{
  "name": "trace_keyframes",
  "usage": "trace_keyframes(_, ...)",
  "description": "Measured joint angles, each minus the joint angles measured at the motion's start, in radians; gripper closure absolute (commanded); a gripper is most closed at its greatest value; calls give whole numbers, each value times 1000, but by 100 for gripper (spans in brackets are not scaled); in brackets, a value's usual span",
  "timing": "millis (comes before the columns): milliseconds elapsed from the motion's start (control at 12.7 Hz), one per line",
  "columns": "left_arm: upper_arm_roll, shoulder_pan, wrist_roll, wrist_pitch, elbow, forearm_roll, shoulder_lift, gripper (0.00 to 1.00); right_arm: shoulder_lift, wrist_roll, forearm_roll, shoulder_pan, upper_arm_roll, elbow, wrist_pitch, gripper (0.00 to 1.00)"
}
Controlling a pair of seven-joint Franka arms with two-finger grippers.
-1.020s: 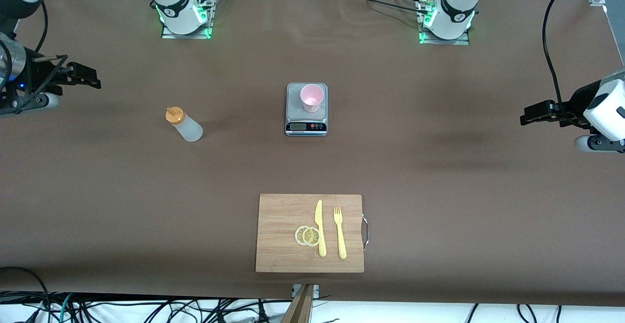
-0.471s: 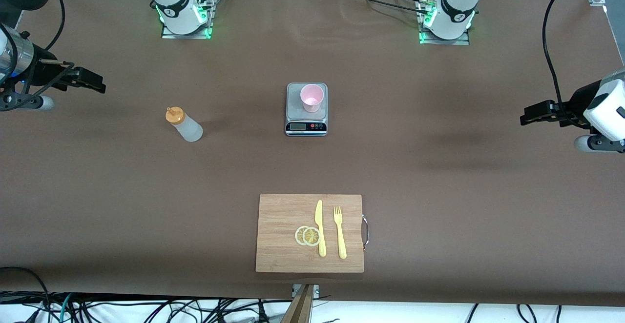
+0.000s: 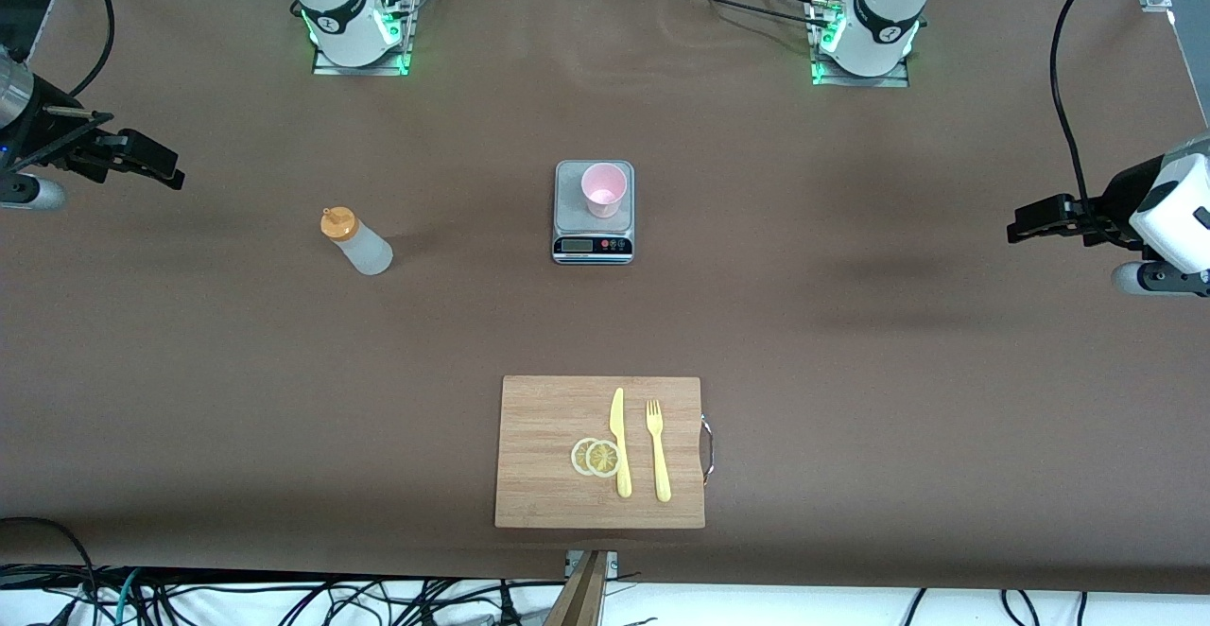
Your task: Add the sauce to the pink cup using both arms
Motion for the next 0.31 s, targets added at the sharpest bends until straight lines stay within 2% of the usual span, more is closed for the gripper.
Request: trace_keyframes(314,0,0,0,0,0,0,0,0,11,0,0,-2,4,13,0,1)
